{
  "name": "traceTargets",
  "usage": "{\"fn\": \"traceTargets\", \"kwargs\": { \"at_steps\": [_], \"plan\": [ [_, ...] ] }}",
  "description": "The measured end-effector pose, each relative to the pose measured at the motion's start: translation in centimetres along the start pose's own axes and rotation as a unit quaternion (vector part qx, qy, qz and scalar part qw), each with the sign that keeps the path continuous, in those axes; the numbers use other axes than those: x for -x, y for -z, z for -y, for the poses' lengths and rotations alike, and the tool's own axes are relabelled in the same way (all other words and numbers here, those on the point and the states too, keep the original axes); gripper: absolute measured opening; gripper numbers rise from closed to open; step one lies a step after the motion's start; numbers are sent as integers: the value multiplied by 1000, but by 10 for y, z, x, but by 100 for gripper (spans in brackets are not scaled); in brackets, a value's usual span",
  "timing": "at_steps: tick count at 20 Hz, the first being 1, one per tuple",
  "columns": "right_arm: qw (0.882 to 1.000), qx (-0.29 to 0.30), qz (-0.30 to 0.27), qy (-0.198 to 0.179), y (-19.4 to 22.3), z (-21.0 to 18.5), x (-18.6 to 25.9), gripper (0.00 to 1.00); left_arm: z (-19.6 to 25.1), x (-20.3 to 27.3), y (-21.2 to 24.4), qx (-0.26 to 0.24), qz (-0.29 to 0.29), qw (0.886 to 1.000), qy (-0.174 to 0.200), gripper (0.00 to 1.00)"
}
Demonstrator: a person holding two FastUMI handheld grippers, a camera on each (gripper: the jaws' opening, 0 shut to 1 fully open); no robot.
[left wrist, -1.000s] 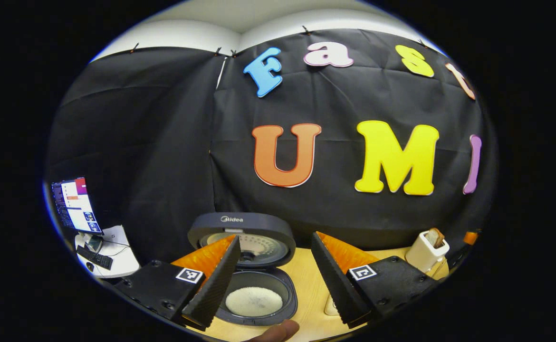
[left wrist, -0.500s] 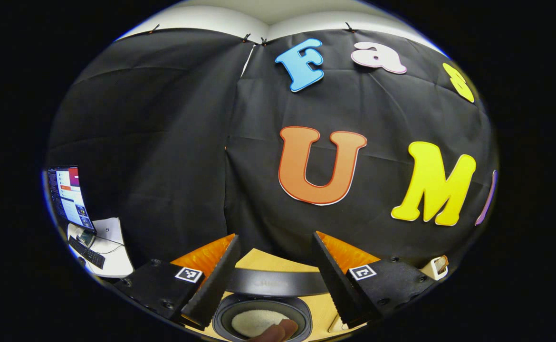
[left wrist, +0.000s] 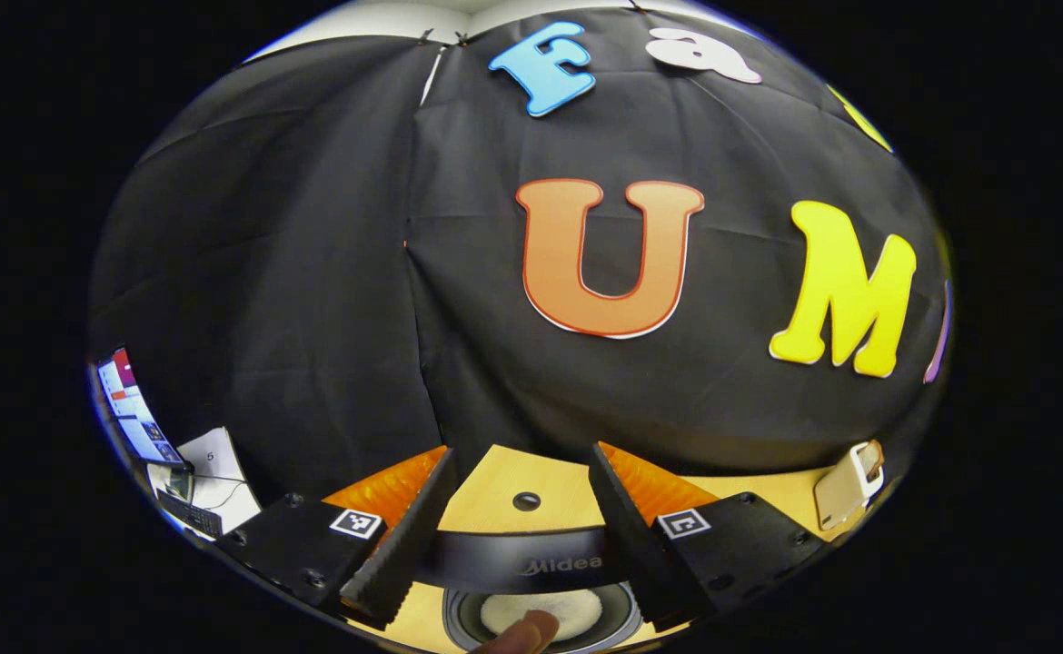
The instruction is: Close the left gripper, press the button to open the rice cooker; take a wooden spoon from the chopstick holder with the right hand, scoop a spoonful of rice and pour it into the rice cooker, then put the wooden spoon back into the chopstick holder.
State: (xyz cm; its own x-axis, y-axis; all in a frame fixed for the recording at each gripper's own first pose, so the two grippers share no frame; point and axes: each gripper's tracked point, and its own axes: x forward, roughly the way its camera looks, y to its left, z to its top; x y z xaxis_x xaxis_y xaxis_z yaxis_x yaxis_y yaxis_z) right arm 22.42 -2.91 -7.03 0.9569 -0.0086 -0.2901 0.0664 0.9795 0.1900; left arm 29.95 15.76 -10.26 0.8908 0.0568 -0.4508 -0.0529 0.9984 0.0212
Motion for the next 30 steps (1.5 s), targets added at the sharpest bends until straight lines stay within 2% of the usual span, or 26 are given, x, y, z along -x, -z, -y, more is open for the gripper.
{"fn": "traceTargets", "kwargs": {
  "at_steps": [2,3,4,5,10,13,16,18,19,20,25,30],
  "plan": [
    [1000,8,-4,-7,5,-3,3,92,3,0,2,-5,0,1000,4,93],
    [1000,10,-7,-8,9,-3,4,96,6,1,6,-1,-4,1000,9,94],
    [1000,10,-11,-13,11,-3,5,92,6,4,10,9,-10,1000,13,93],
    [1000,10,-15,-18,13,-4,6,96,6,9,14,23,-15,1000,12,94],
    [999,23,-28,-37,27,0,10,96,9,28,38,18,-17,1000,-3,94],
    [998,30,-34,-51,32,2,10,96,13,44,70,16,-29,999,-13,95],
    [996,34,-40,-67,32,6,11,96,17,59,120,18,-64,997,-27,95],
    [996,38,-39,-76,26,10,11,96,18,64,140,19,-53,998,-35,95],
    [995,43,-38,-79,23,13,10,93,18,66,145,20,-43,998,-38,95],
    [995,49,-36,-81,21,16,10,96,19,67,150,24,-38,998,-41,95],
    [993,66,-29,-96,16,26,17,96,24,79,159,45,-1,998,-44,95],
    [991,73,-32,-109,24,27,24,96,27,83,196,47,-12,998,-39,95]
  ]
}}
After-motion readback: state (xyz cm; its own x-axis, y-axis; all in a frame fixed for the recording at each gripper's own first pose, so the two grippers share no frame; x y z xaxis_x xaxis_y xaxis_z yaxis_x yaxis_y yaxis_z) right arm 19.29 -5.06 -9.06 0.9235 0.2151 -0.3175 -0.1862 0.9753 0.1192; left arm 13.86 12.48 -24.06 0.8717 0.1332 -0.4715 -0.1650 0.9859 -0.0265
